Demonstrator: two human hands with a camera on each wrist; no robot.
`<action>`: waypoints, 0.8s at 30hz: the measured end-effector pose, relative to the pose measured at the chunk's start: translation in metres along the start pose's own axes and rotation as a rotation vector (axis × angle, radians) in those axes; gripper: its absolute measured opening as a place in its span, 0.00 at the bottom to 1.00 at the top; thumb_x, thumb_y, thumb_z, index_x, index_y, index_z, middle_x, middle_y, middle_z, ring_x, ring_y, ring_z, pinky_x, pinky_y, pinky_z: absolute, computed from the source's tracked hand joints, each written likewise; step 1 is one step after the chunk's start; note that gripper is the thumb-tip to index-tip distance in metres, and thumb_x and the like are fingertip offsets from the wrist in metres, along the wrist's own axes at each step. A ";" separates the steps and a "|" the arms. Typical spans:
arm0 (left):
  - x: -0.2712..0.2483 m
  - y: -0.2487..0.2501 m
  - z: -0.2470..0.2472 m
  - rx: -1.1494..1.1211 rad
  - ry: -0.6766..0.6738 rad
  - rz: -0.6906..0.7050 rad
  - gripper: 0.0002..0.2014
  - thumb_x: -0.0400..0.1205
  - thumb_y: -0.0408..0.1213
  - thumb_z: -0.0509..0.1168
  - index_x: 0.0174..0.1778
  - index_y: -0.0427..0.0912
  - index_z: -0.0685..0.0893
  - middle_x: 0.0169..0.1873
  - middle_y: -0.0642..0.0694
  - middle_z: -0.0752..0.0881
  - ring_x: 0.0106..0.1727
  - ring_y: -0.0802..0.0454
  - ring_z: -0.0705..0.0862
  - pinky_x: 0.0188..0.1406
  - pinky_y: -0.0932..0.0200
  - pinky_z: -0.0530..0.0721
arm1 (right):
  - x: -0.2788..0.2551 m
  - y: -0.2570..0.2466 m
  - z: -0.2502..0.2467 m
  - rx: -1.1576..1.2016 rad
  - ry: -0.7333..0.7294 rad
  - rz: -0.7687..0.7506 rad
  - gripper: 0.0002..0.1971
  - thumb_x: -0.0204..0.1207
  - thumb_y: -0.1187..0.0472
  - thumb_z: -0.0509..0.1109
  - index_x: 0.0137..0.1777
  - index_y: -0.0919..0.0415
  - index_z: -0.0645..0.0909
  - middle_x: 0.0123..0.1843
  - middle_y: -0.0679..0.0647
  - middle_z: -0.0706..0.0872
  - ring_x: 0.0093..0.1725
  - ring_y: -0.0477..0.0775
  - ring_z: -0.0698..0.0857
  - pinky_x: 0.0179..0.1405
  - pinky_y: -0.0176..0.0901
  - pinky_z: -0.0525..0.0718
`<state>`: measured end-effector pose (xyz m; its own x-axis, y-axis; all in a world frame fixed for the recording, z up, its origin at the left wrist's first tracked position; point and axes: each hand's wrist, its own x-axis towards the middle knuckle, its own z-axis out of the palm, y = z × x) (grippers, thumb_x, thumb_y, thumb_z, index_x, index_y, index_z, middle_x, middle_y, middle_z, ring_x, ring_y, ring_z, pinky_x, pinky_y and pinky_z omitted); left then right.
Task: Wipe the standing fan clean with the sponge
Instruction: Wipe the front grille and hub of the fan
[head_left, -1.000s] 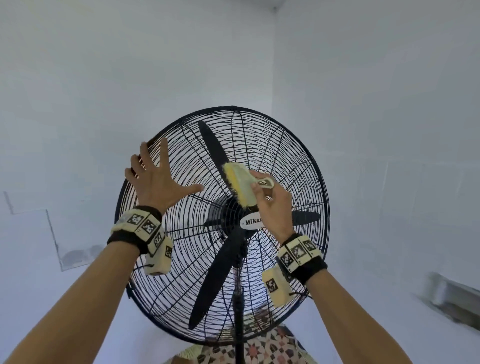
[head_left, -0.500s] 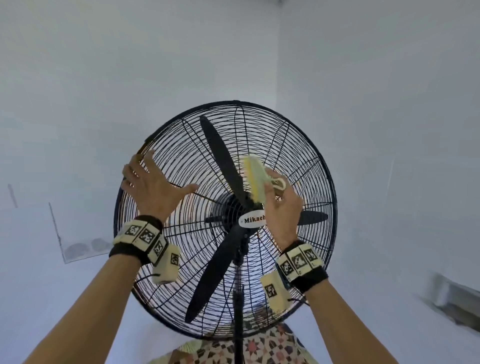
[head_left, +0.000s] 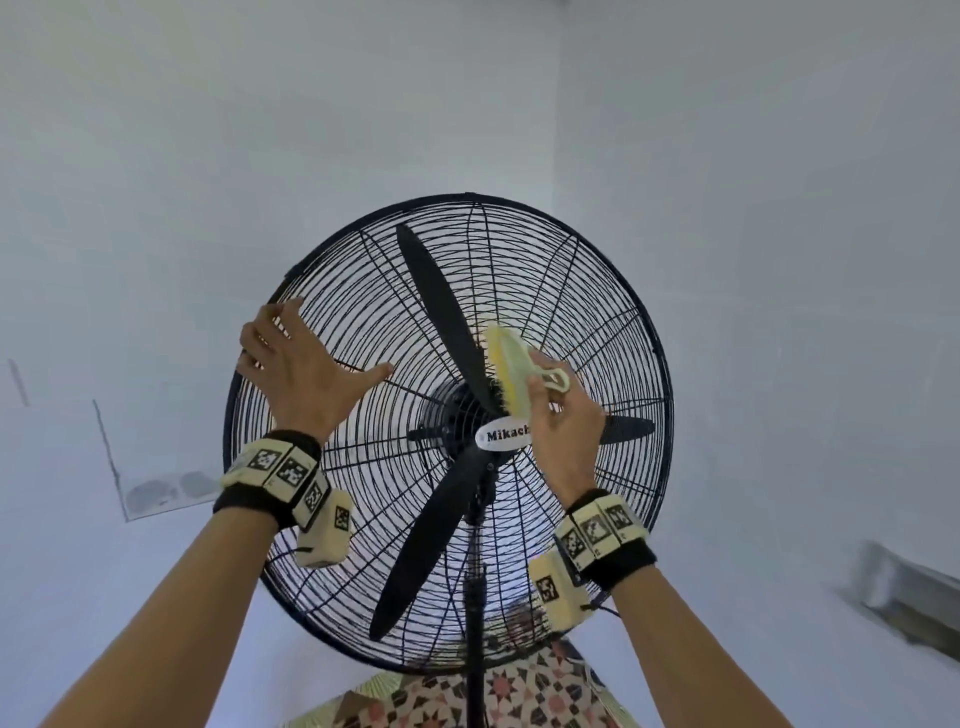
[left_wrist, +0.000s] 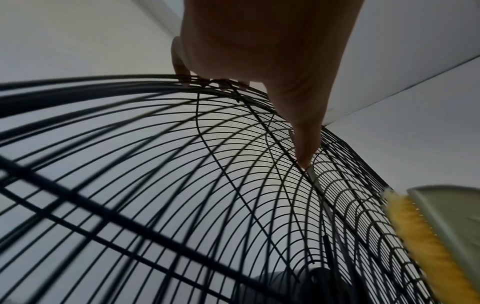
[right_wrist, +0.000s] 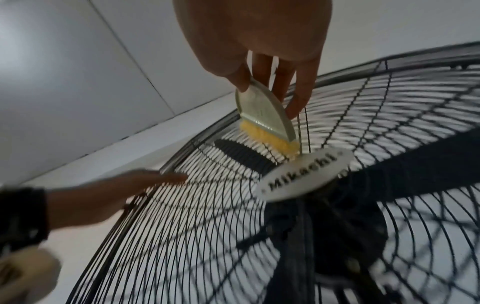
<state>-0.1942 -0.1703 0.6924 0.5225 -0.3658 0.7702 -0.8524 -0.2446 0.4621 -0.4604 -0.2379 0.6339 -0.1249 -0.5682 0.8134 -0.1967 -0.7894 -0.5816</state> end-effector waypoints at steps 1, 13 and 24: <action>0.000 0.001 0.000 -0.002 0.001 0.005 0.61 0.58 0.72 0.82 0.78 0.41 0.63 0.79 0.32 0.64 0.80 0.27 0.62 0.75 0.25 0.65 | -0.006 0.003 0.007 -0.030 -0.034 -0.028 0.16 0.89 0.53 0.67 0.73 0.55 0.84 0.52 0.54 0.93 0.35 0.30 0.87 0.24 0.30 0.86; -0.001 0.004 -0.001 0.014 -0.003 -0.008 0.62 0.58 0.70 0.83 0.79 0.39 0.63 0.79 0.31 0.64 0.80 0.27 0.62 0.76 0.24 0.65 | -0.025 0.012 -0.005 -0.128 -0.072 -0.060 0.15 0.88 0.58 0.68 0.74 0.53 0.83 0.42 0.48 0.91 0.24 0.35 0.82 0.19 0.25 0.76; -0.005 0.008 -0.007 0.053 -0.006 -0.012 0.62 0.59 0.71 0.83 0.79 0.37 0.63 0.79 0.30 0.65 0.80 0.26 0.63 0.74 0.24 0.67 | -0.037 0.002 -0.007 -0.040 -0.147 -0.053 0.13 0.89 0.54 0.67 0.71 0.48 0.84 0.46 0.49 0.94 0.36 0.44 0.91 0.23 0.41 0.88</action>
<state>-0.2035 -0.1643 0.6952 0.5327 -0.3678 0.7622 -0.8440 -0.2965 0.4469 -0.4631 -0.2170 0.6032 0.0295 -0.5565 0.8303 -0.2381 -0.8107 -0.5349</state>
